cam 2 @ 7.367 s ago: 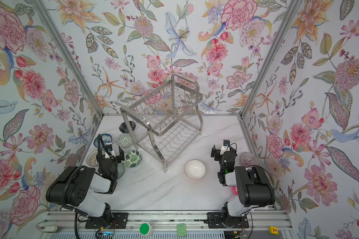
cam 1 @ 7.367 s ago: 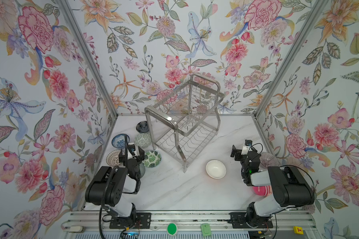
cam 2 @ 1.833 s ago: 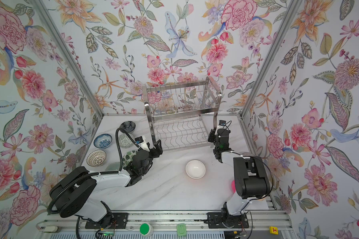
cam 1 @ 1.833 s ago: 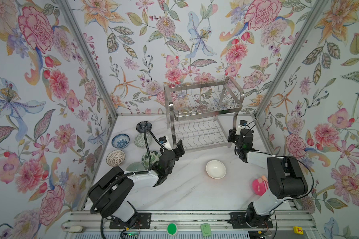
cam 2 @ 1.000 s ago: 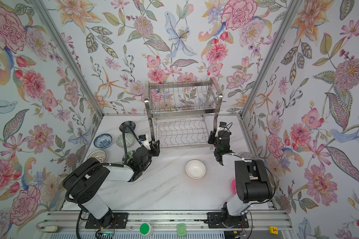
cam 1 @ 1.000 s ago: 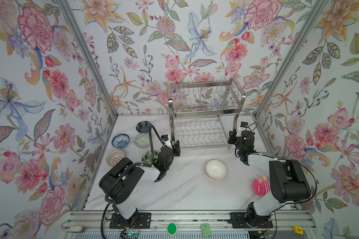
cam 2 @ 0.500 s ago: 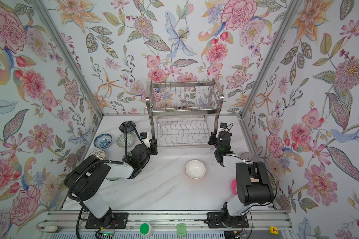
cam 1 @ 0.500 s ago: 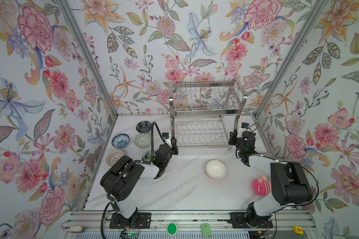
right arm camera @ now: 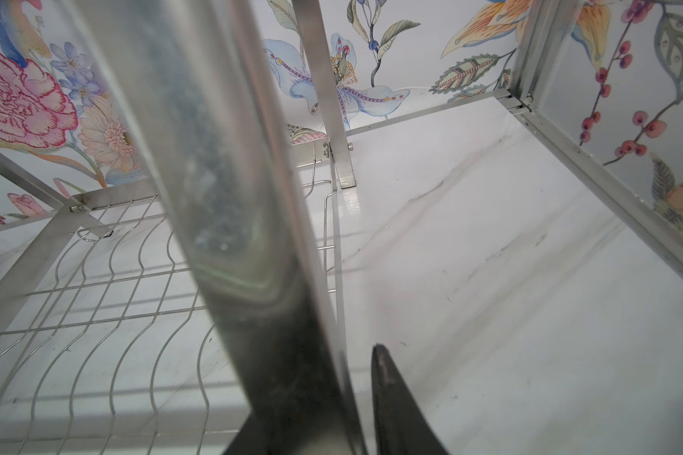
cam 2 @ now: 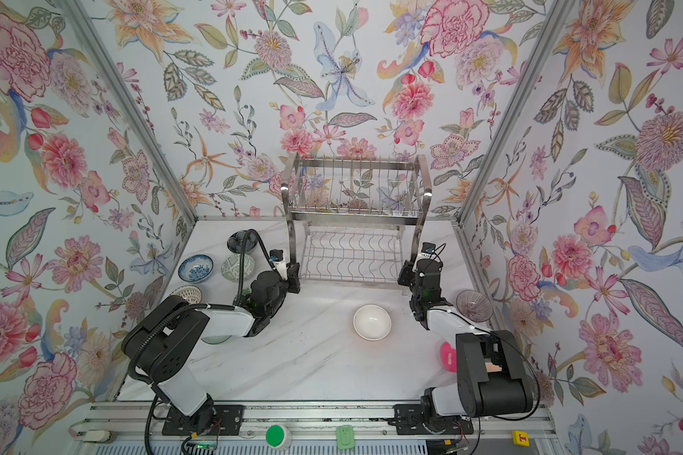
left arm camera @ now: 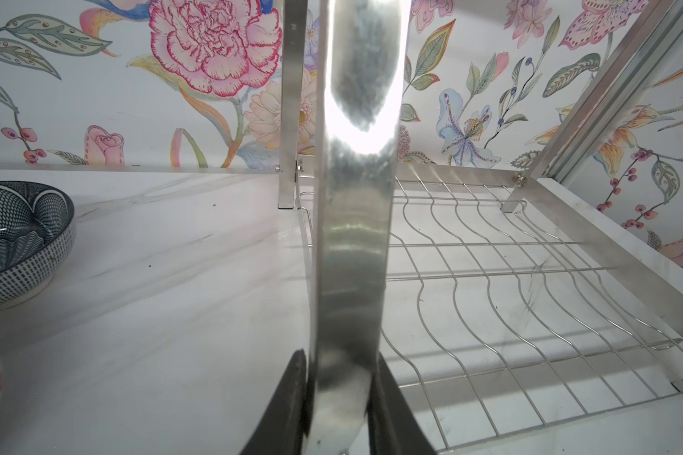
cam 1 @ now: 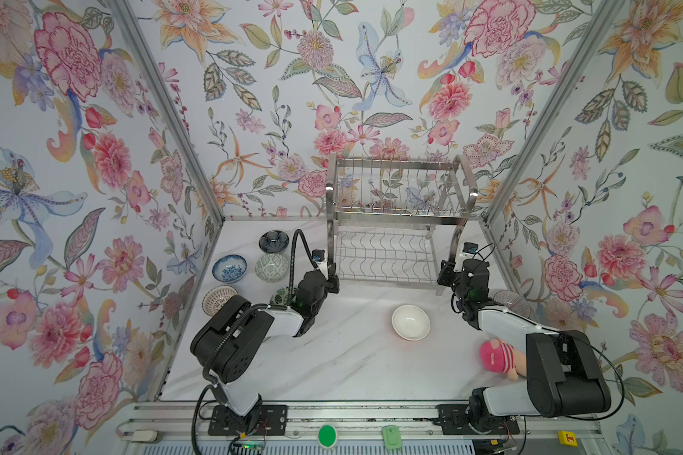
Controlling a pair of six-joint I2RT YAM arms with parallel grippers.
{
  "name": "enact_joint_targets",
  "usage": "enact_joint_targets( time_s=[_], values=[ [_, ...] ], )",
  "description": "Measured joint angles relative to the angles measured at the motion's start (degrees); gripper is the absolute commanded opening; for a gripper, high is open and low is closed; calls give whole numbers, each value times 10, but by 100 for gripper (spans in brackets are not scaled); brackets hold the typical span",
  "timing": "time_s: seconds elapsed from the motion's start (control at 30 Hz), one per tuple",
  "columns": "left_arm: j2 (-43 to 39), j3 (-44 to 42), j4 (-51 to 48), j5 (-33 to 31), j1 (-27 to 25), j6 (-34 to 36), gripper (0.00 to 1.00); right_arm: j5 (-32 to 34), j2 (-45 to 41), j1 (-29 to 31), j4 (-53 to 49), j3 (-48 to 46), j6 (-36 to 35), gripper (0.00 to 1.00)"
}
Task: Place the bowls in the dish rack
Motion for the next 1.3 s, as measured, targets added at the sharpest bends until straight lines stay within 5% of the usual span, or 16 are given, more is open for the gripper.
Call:
enact_joint_targets(
  time_s=[1.3],
  values=[
    [0,42,-74,26,73,-3,0,39,31,77,-5,29,17,0]
  ],
)
